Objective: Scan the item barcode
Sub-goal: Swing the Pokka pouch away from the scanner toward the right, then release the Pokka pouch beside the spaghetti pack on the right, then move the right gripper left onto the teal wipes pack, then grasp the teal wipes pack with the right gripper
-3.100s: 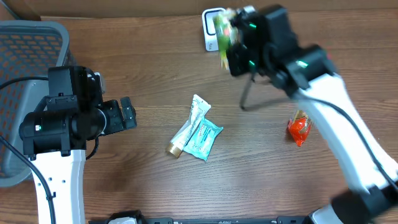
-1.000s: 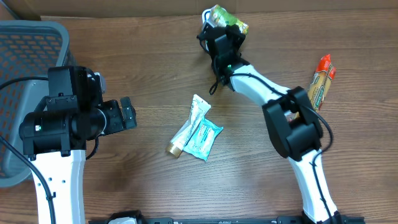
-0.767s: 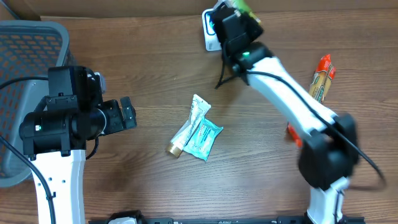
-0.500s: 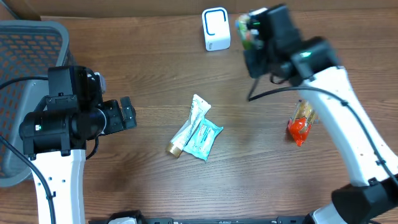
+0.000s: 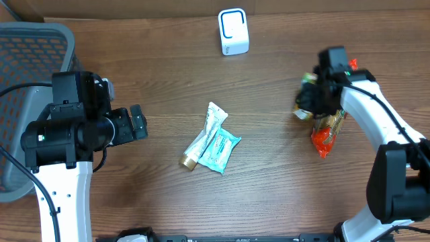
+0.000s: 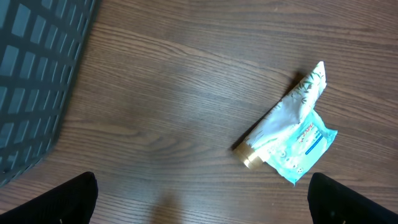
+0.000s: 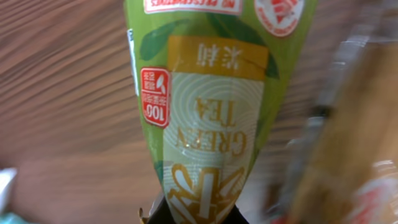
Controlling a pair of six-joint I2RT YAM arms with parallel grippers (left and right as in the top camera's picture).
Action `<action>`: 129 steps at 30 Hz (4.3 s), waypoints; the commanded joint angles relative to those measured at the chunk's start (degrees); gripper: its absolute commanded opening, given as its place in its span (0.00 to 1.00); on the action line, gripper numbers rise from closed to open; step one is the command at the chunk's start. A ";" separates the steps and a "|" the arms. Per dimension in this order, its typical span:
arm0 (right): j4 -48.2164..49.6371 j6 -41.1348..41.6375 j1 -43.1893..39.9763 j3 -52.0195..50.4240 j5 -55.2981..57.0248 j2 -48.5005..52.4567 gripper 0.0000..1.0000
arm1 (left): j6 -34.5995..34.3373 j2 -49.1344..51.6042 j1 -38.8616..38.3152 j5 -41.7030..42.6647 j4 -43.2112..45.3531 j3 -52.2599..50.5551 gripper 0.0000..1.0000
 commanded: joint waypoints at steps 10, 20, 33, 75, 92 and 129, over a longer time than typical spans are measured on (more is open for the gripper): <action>4.79 4.07 -15.39 -6.67 -4.35 -1.46 0.47 | -0.98 -0.02 0.20 0.22 0.22 0.55 1.00; -5.73 -1.49 -13.86 -1.22 -13.64 -6.91 0.79 | -0.98 -0.02 0.20 0.22 0.20 0.55 1.00; -16.22 -0.02 4.35 0.07 -15.17 -18.86 1.00 | -0.98 0.00 0.20 0.24 0.20 0.55 1.00; 30.58 46.73 43.60 -20.83 -1.88 -0.33 0.37 | -0.98 0.00 0.20 0.22 0.20 0.55 1.00; 18.01 25.42 38.27 -17.40 -6.27 -11.15 0.04 | -0.98 0.00 0.20 0.22 0.22 0.55 1.00; -24.09 1.16 51.49 -2.78 28.74 4.76 0.56 | -0.98 0.00 0.20 0.22 0.22 0.55 1.00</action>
